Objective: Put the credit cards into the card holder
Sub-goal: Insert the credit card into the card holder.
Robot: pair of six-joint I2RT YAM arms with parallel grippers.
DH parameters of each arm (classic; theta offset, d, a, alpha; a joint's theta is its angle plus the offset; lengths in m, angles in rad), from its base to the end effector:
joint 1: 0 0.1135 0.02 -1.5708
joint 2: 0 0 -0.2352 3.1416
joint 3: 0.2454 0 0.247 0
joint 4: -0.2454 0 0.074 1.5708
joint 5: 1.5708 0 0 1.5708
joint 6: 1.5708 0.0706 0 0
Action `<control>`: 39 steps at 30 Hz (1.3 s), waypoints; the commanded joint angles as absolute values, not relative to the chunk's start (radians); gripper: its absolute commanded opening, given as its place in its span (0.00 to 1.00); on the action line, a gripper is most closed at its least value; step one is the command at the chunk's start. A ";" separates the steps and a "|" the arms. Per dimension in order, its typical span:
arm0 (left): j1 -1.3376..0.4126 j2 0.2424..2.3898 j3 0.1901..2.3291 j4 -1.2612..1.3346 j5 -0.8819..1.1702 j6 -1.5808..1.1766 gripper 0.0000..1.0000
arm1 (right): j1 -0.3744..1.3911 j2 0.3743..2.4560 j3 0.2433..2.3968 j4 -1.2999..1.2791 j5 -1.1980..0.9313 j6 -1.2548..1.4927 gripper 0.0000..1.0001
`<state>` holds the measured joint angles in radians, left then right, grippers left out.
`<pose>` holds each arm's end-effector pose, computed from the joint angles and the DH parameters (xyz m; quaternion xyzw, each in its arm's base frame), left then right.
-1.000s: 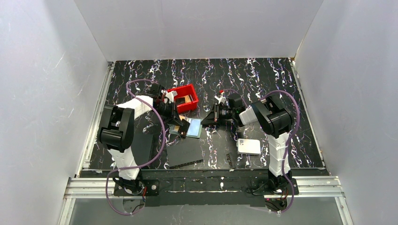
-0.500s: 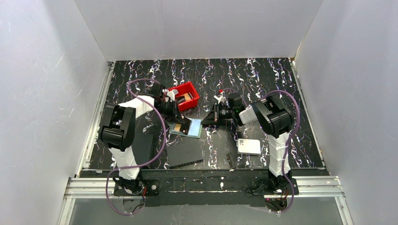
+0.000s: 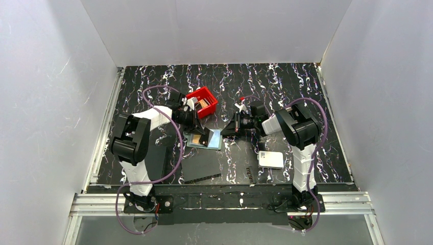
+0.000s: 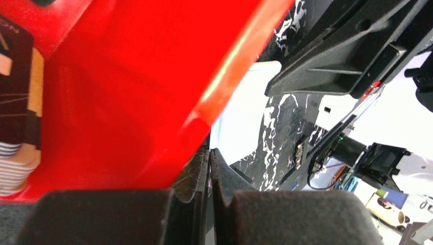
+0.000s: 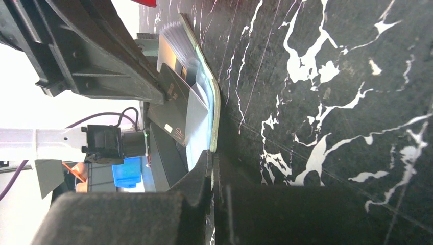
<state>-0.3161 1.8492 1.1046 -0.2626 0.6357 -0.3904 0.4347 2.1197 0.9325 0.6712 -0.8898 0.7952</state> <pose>0.3399 -0.1553 0.1108 0.0530 0.9150 -0.3730 0.1440 0.3316 0.2144 0.0560 -0.0732 0.8062 0.5658 0.1565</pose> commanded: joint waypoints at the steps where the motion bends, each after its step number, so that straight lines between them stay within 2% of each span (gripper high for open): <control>1: -0.335 1.808 1.031 -0.162 0.575 -0.489 0.00 | 0.428 2.123 0.902 0.617 -0.836 0.726 0.01; 16: -0.337 1.791 0.974 -0.063 0.484 -0.564 0.00 | 0.428 2.132 0.894 0.635 -0.838 0.735 0.01; 29: -0.372 1.737 0.986 -0.135 0.333 -0.371 0.00 | 0.428 2.137 0.891 0.641 -0.842 0.735 0.01; 39: -0.378 1.718 1.007 -0.197 0.282 -0.326 0.00 | 0.431 2.136 0.885 0.645 -0.841 0.734 0.01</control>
